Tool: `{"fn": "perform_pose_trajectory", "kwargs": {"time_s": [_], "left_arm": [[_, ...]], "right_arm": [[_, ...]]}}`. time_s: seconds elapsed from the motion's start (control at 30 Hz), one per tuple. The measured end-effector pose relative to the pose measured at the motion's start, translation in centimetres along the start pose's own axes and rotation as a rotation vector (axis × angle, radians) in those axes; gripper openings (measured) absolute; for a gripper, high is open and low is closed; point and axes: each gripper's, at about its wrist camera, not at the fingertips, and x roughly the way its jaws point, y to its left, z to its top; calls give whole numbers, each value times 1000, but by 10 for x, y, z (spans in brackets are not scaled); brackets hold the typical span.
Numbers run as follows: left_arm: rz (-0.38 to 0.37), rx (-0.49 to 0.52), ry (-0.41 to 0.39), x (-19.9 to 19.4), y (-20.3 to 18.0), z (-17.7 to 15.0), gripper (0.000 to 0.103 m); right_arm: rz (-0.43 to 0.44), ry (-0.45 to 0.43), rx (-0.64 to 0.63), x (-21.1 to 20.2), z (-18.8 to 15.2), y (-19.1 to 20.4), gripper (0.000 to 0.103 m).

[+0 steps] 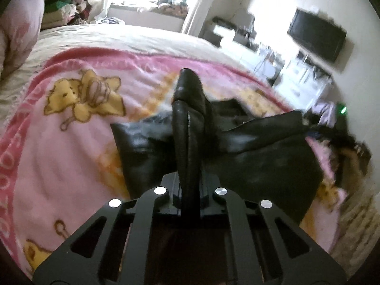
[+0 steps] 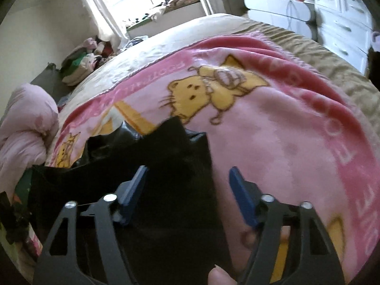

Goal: Fold large clothes

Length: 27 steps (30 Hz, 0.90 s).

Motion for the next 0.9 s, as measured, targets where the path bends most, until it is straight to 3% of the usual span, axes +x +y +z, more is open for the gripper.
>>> {"fn": "perform_pose_trajectory", "kwargs": {"time_s": [0.03, 0.17, 0.23, 0.3, 0.37, 0.4, 0.43, 0.47, 0.5, 0.53, 0.57, 0.6, 0.63, 0.7, 0.77, 0.9], "left_arm": [[-3, -12, -11, -2, 2, 2, 3], [36, -58, -16, 5, 14, 3, 3], [46, -86, -1, 12, 19, 1, 4], [49, -103, -1, 15, 21, 1, 8], [35, -115, 0, 16, 22, 2, 15], [34, -115, -1, 16, 22, 3, 27], [38, -113, -1, 16, 22, 4, 37], [42, -110, 0, 17, 21, 4, 40], [43, -106, 2, 18, 19, 5, 43], [42, -101, 2, 19, 18, 6, 43], [53, -84, 0, 20, 14, 6, 43], [79, -61, 0, 20, 10, 5, 35], [117, -41, -1, 19, 7, 5, 8], [140, -52, -21, 13, 9, 5, 6], [87, -103, -69, 0, 15, 11, 6], [107, -15, -154, -18, 2, 27, 6]], "right_arm": [[-16, -13, 6, 2, 0, 0, 24], [0, -23, 104, 4, 2, -19, 20], [-11, -16, 94, 7, 2, -19, 20], [-35, -16, 58, 7, 5, -12, 24], [-26, -21, 35, 7, 9, -6, 47], [-26, -27, 25, 8, 10, -4, 63], [-33, -31, 5, 10, 11, -1, 63], [-39, -26, -9, 13, 12, 2, 63], [-45, -20, -25, 17, 11, 4, 57], [-63, -16, -47, 21, 9, 7, 37], [-95, -24, -62, 22, 8, 10, 33], [-105, -35, -74, 21, 7, 11, 27], [-99, -42, -73, 20, 7, 11, 20], [-82, -68, -52, 10, 9, 9, 15], [-20, -119, -15, -7, 15, 7, 14], [59, -246, 25, -37, 27, 7, 12]]}}
